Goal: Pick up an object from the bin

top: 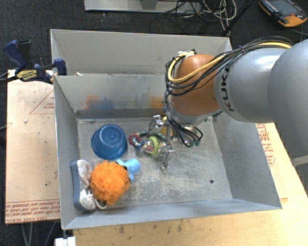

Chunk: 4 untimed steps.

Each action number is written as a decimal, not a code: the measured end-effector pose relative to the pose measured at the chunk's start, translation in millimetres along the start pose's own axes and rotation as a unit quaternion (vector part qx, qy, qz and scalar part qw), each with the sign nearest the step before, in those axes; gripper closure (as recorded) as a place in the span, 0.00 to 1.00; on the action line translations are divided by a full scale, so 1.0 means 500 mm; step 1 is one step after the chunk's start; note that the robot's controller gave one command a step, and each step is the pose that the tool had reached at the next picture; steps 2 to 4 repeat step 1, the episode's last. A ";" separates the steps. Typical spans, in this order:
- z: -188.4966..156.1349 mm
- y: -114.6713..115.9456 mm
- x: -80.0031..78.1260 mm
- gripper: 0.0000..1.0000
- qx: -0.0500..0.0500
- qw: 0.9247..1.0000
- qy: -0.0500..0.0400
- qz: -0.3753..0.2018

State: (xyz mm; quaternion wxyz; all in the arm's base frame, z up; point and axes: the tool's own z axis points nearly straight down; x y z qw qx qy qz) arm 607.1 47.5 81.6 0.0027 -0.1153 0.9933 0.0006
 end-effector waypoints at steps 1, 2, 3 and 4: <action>-0.005 -0.002 -0.003 1.00 0.001 1.000 -0.003 0.003; -0.005 -0.002 -0.003 1.00 0.001 1.000 -0.003 0.003; -0.005 -0.002 -0.003 1.00 0.001 1.000 -0.003 0.003; -0.005 -0.002 -0.003 1.00 0.001 1.000 -0.003 0.003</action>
Offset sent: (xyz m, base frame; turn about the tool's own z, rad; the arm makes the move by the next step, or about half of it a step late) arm 0.0000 0.0000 0.0000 0.0000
